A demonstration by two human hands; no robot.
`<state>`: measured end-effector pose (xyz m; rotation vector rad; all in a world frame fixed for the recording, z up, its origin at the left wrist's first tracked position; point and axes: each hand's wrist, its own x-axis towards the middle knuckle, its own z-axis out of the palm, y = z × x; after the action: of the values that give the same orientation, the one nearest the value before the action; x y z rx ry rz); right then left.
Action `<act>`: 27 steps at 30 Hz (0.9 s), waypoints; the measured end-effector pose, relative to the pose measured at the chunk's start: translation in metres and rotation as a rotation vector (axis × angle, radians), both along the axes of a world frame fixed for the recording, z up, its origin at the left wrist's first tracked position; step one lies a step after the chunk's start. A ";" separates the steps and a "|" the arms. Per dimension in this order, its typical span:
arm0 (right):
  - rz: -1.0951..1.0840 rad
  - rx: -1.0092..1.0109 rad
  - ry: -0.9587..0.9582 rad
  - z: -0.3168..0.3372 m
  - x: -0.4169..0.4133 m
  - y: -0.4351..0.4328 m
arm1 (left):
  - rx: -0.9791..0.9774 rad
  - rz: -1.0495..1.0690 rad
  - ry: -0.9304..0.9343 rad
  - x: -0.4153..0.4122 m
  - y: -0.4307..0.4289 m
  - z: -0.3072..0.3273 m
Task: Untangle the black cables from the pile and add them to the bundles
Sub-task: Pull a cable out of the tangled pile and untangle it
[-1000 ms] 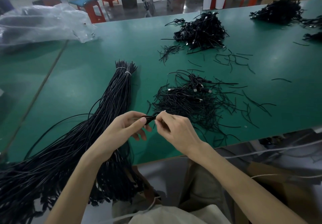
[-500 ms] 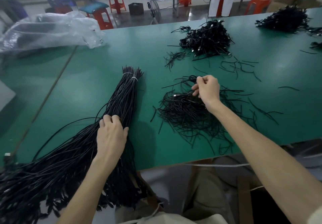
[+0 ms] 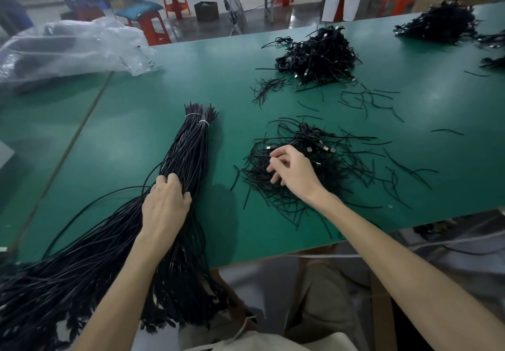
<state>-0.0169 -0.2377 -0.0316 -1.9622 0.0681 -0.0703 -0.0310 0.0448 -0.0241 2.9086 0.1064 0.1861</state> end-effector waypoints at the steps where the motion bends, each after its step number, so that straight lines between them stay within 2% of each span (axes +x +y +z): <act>1: 0.027 0.000 0.000 0.001 -0.002 0.004 | -0.032 0.017 0.016 0.003 0.004 0.001; 8: 0.139 0.011 0.031 0.001 -0.022 0.027 | -0.119 0.091 -0.035 0.017 0.009 -0.002; 14: 0.211 0.007 0.097 -0.008 -0.036 0.034 | -0.192 0.046 0.019 0.040 0.012 0.001; 17: 0.205 0.026 0.116 -0.010 -0.042 0.033 | -0.238 0.024 -0.026 0.038 0.007 0.005; 21: 0.199 0.025 0.063 -0.010 -0.051 0.037 | -0.321 -0.119 0.101 0.021 -0.004 0.015; 25: 0.301 -0.183 -0.159 -0.003 -0.058 0.053 | -0.310 -0.358 0.189 -0.005 -0.020 0.033; 27: 0.381 -0.262 -0.189 0.000 -0.061 0.064 | -0.392 -0.526 0.321 -0.018 -0.025 0.042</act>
<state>-0.0777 -0.1733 -0.0317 -2.1867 -0.4583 -0.0144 -0.0488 0.0193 0.0175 2.4445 -0.5065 -0.3499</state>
